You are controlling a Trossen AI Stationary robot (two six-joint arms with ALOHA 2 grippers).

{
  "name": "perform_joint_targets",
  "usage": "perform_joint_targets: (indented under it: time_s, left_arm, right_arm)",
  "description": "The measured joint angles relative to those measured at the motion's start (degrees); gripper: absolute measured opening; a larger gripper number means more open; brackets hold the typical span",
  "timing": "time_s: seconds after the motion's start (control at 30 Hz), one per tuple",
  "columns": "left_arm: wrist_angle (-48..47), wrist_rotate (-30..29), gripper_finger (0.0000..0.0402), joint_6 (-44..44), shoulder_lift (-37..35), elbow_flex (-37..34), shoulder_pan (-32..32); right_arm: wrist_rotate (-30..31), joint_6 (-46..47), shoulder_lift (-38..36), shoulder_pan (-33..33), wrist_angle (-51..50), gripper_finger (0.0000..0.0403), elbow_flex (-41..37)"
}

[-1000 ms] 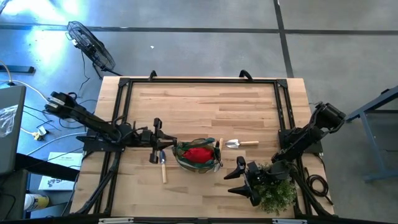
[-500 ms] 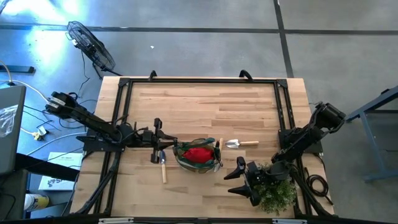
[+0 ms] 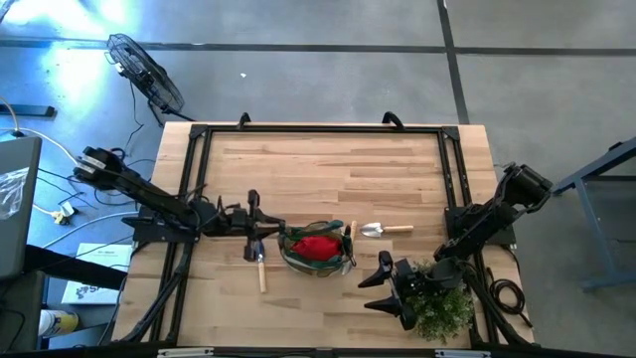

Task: Pick & Place Garden tools in Gardening bag
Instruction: Put the green shear scissors into the green gardening bag

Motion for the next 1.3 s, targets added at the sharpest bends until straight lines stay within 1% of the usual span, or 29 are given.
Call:
perform_joint_targets:
  time_s: [0.27,0.57,0.8,0.87,1.1,1.3]
  left_arm:
    - [2.93,0.13,0.0041,-1.03,4.06,0.04,-0.02]
    - [3.18,0.14,0.0041,-1.53,7.94,0.04,0.0]
    - [3.52,-0.53,0.0041,-1.55,8.44,-1.11,-0.02]
    - [5.24,-1.34,0.0041,-1.62,8.44,-2.43,-0.01]
    - [13.26,-1.42,0.0041,-2.54,8.44,-7.27,0.0]
    - [13.14,-1.75,0.0041,-2.56,8.44,-7.69,0.0]
  right_arm:
    - [0.43,0.0,0.0,0.68,-0.07,0.024,0.0]
    - [0.49,-0.01,0.0,1.02,-0.08,0.024,0.0]
    - [0.49,0.06,0.0,1.03,-0.09,0.024,0.0]
    - [0.49,0.14,0.0,1.01,-0.09,0.024,0.0]
    - [0.49,0.07,0.0,1.01,-0.09,0.024,0.0]
    - [0.73,0.02,0.0,0.96,-0.09,0.024,0.0]
